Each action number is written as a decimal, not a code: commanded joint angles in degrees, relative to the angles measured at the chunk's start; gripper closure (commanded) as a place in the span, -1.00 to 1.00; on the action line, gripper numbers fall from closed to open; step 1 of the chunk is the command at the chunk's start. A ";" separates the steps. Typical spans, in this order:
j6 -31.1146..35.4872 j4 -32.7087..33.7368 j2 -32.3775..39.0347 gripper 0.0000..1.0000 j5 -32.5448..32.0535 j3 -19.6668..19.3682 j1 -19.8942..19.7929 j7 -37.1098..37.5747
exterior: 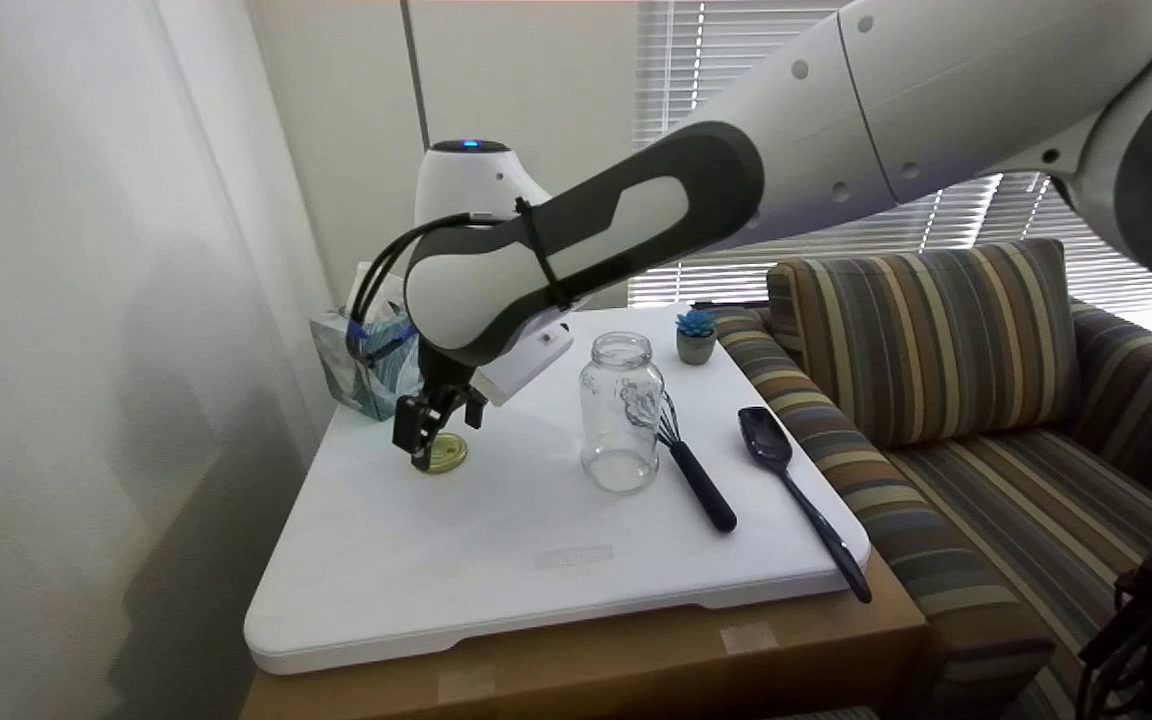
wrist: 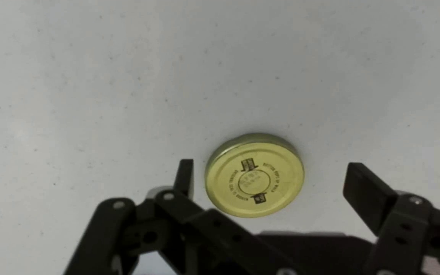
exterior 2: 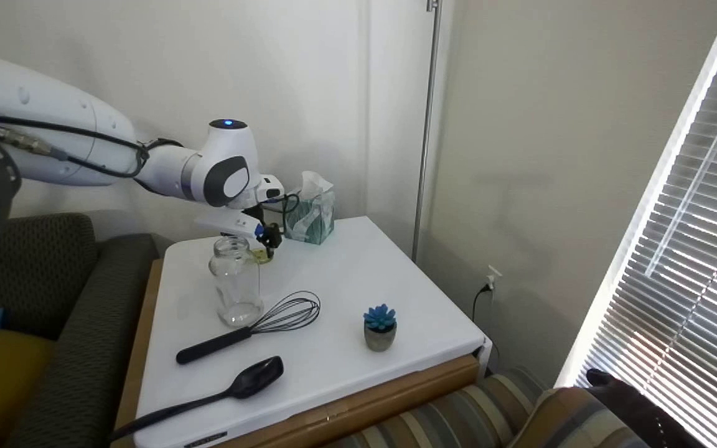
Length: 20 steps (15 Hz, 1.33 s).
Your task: Move the lid forward.
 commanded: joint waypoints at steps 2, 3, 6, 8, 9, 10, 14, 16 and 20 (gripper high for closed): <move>1.94 -2.31 0.06 -1.00 -0.66 -2.43 1.37 3.67; 1.95 -2.64 0.10 -1.00 -0.65 -2.62 1.51 4.37; 3.03 -3.59 0.14 -1.00 -0.66 -3.26 1.78 6.61; 5.42 -4.16 0.14 -1.00 -0.42 -3.88 1.91 9.86; 7.18 -4.59 0.14 -1.00 -0.22 -4.28 2.03 12.21; 8.62 -4.92 0.14 -1.00 -0.09 -4.53 2.12 14.05; 13.59 -6.57 0.15 -1.00 0.15 -5.37 2.41 20.06; 14.56 -7.02 0.14 -1.00 0.09 -5.78 2.61 21.83; 15.15 -7.40 0.14 -0.86 -0.11 -6.57 3.07 24.15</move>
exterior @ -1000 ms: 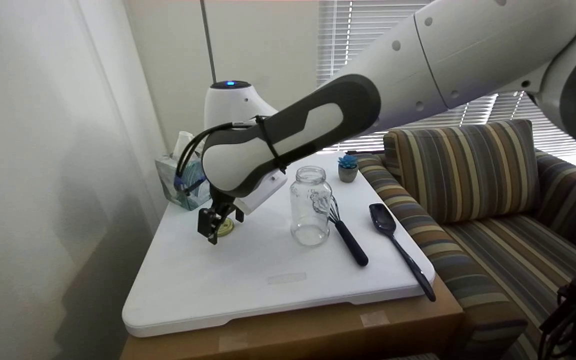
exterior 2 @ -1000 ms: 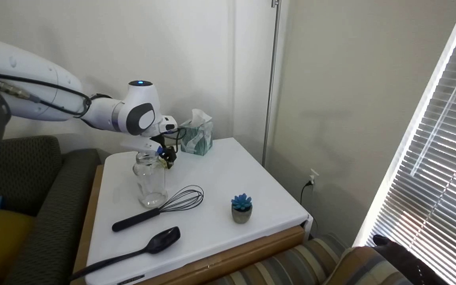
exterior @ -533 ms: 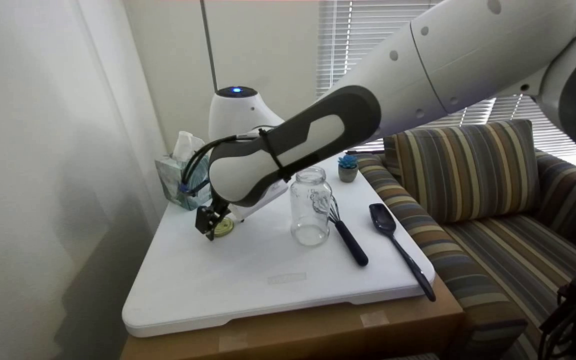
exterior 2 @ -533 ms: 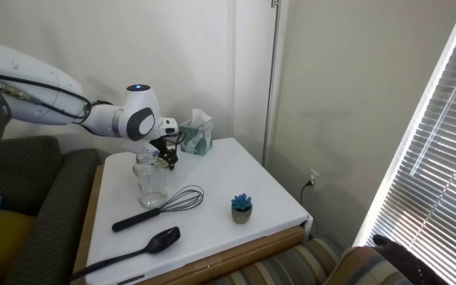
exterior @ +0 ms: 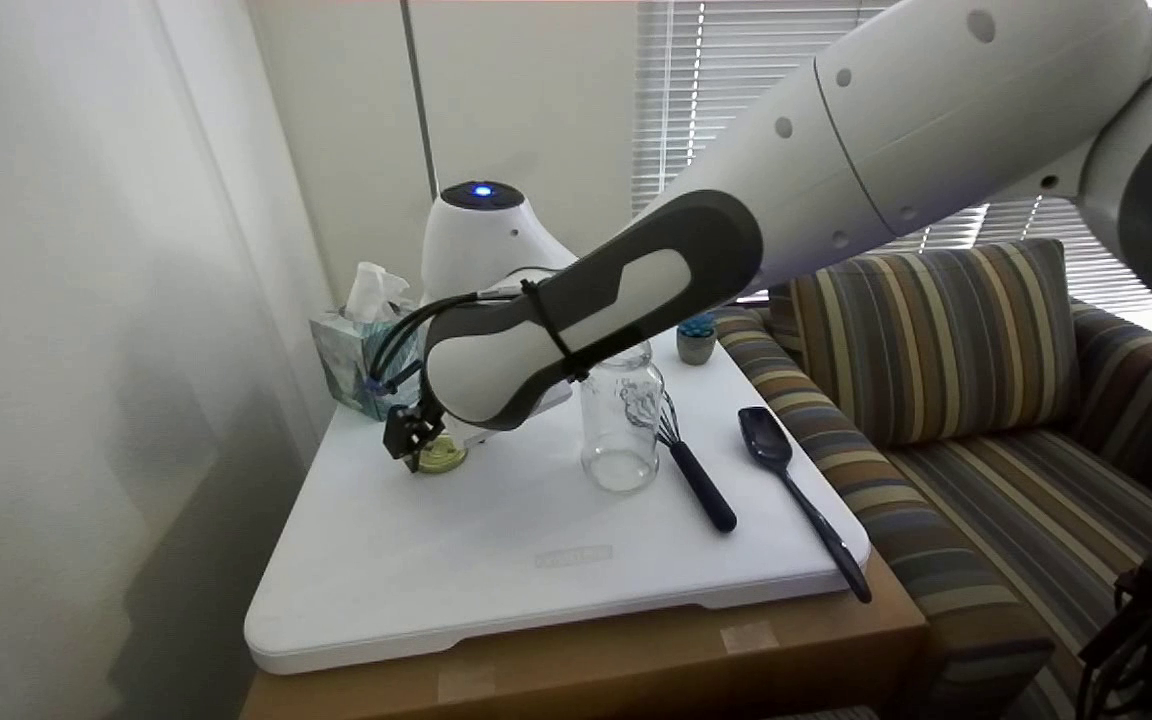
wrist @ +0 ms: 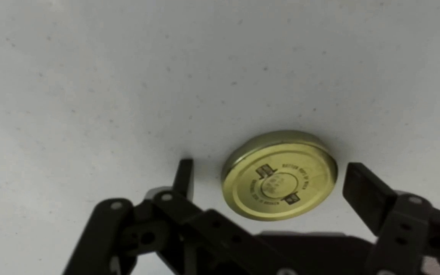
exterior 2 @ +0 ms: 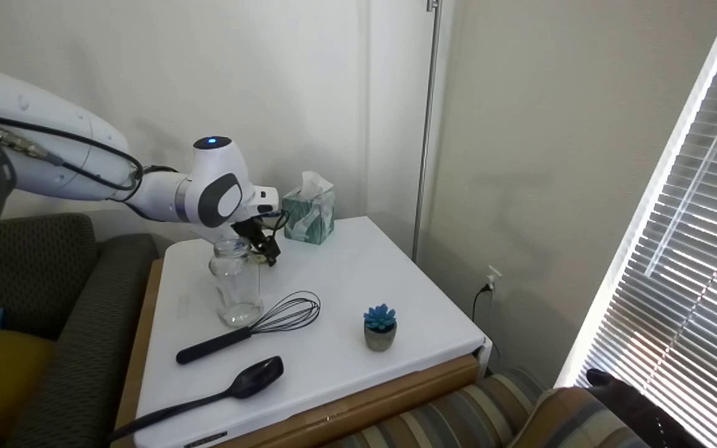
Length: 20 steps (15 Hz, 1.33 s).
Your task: Move the lid forward.
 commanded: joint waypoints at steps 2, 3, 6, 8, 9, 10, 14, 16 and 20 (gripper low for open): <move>2.12 -1.81 -0.08 -0.33 -0.05 -1.63 0.70 2.14; 2.15 -1.96 -0.18 -0.21 -0.13 -1.83 0.85 2.32; 2.52 -2.33 -0.29 -0.07 -0.24 -2.05 1.12 2.24; 2.74 -2.42 -0.28 0.06 -0.28 -2.11 1.28 2.15; 2.59 -2.38 -0.29 0.06 -0.33 -1.99 1.30 1.73; 2.22 -2.19 -0.28 0.06 -0.42 -1.80 1.24 1.05; 0.17 -1.26 -0.29 0.06 -0.46 -0.48 1.17 -2.47; -0.73 -0.89 -0.29 0.06 -0.43 0.18 1.20 -4.36; -3.14 -0.44 -0.30 0.06 -0.52 1.31 1.31 -8.35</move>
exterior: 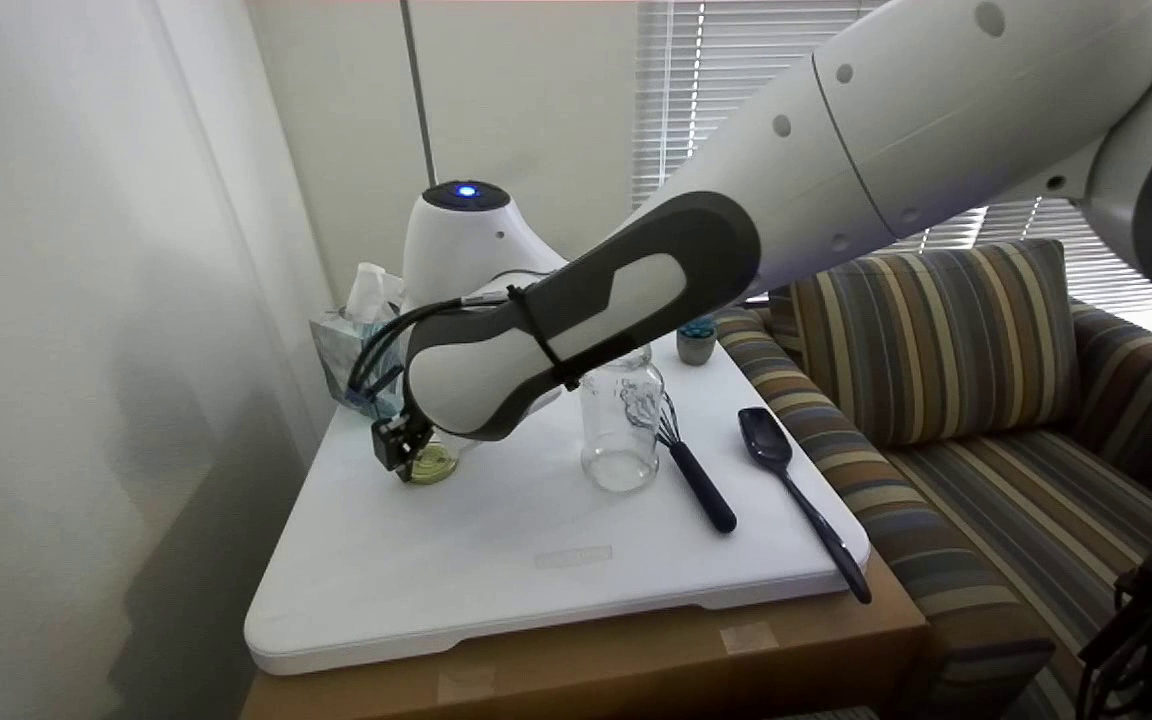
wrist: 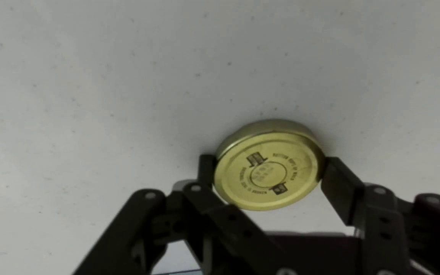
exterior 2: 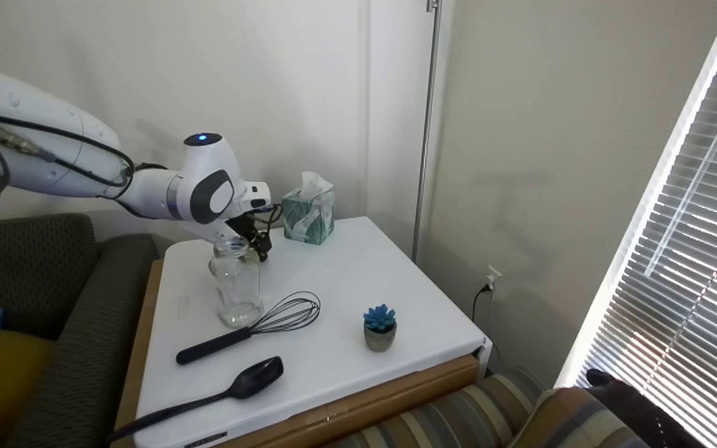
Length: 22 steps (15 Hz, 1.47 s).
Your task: Move the lid forward.
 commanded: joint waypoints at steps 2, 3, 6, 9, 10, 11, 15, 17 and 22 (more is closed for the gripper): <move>-4.93 -0.37 -0.03 0.06 -0.30 1.70 -0.04 -4.89; -5.64 -0.24 -0.03 0.06 -0.29 1.94 0.06 -5.52; -7.94 0.27 -0.09 0.06 -0.38 2.45 0.44 -7.36; -10.49 0.68 -0.16 0.06 -0.97 2.34 1.02 -9.58; -11.20 0.77 -0.20 0.06 -1.17 2.25 1.22 -10.32; -12.17 0.82 -0.24 0.06 -1.23 2.57 1.27 -11.84; -14.06 -1.47 -2.20 0.06 -0.35 4.84 0.55 -22.35; -14.39 -2.20 -2.76 0.06 -0.05 6.41 -0.10 -28.50; -16.14 -5.31 -4.67 0.06 -0.74 8.48 -1.22 -41.33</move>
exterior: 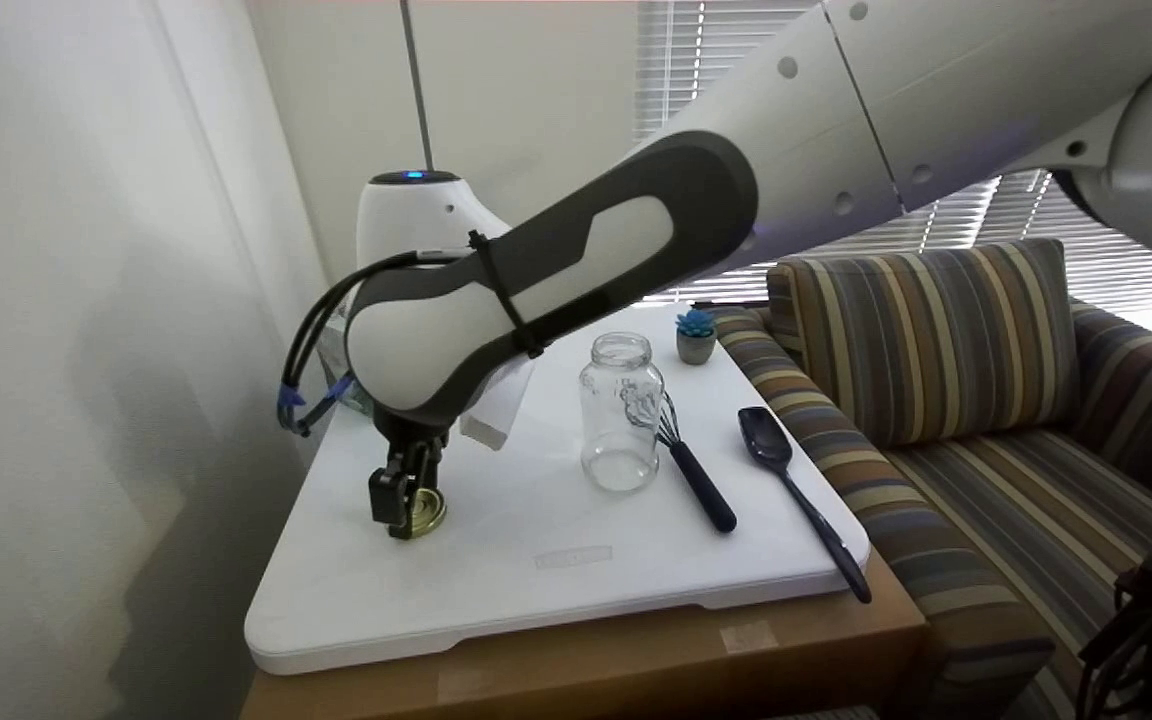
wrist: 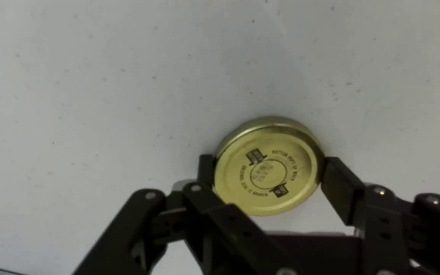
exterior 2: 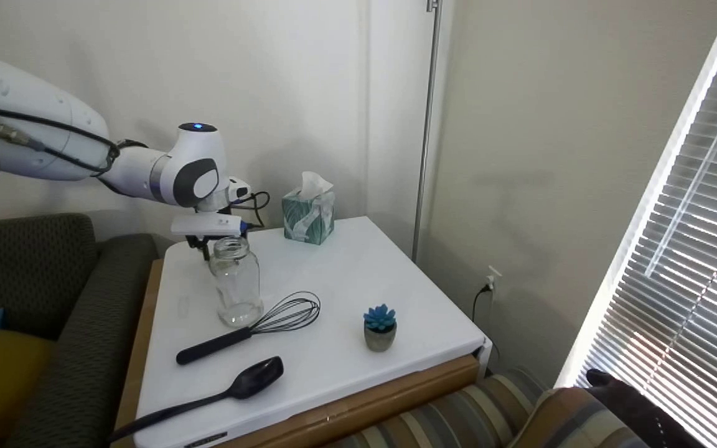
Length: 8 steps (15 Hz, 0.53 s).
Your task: Move the lid forward.
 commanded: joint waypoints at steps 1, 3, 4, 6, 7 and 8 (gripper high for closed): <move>-3.20 -6.86 -3.54 0.06 -0.80 1.43 -1.56 -9.07; -4.75 -9.30 -5.30 0.06 -0.94 1.52 -1.92 -13.38; -5.83 -10.42 -6.25 0.06 -1.05 1.40 -2.08 -15.34; -8.34 -13.19 -8.55 0.06 -1.39 0.93 -2.33 -19.02; -9.78 -14.52 -9.71 0.06 -1.76 0.55 -2.33 -20.47; -11.19 -15.80 -10.89 0.06 -2.46 0.06 -2.22 -21.80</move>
